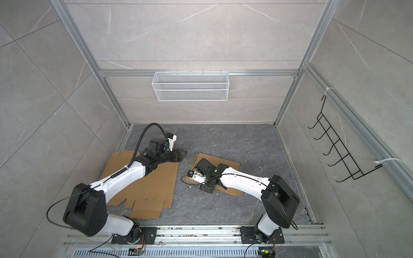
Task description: Fold the paper box
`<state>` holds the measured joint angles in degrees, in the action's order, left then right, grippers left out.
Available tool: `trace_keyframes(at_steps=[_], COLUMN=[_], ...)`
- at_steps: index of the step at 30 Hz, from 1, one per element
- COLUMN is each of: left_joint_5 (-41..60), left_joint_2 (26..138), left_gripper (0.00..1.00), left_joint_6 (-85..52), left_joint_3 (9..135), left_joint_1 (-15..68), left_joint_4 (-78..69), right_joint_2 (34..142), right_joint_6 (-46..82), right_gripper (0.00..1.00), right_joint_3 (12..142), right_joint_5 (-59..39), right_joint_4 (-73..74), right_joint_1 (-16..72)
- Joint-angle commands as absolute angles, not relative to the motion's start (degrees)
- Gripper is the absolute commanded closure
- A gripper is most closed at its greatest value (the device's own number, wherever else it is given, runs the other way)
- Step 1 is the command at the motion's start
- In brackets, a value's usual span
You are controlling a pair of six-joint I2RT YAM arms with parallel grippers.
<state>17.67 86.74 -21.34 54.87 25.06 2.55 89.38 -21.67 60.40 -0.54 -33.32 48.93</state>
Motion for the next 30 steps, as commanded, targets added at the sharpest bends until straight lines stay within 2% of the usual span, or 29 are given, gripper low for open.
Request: trace_keyframes(at_steps=[1,8,14,19,24,27,30], left_joint_5=[26.63,25.83,24.01,24.26,25.27,25.68,26.12], left_joint_2=[91.67,100.05,104.16,106.53,109.93,112.23,113.6], left_gripper=[0.29,0.27,0.41,0.53,0.63,0.69,0.71], left_joint_6=[-22.53,-22.48,-22.81,-25.02,-26.12,-26.54,-27.36], left_joint_3=[57.3,57.28,55.31,53.89,54.63,55.26,55.49], left_joint_1=[26.66,29.43,29.33,27.55,24.89,23.32,22.55], left_joint_4=[3.94,1.19,1.06,1.42,4.68,6.76,7.29], right_joint_2=[81.3,69.82,64.86,65.08,69.06,70.69,71.6], right_joint_6=[-12.97,8.01,19.35,25.17,30.0,32.7,33.61], right_gripper=[0.37,0.35,0.36,0.29,0.21,0.14,0.06], right_joint_3=[58.21,52.37,46.46,37.3,32.15,29.18,28.03], right_joint_5=[-9.5,-11.71,-12.03,-27.65,-35.56,-36.39,-35.86], right_joint_4=[-31.58,-30.25,-33.12,-25.21,-15.81,-11.26,-10.16], right_joint_1=[44.89,29.15,17.26,5.91,3.78,3.78,3.75])
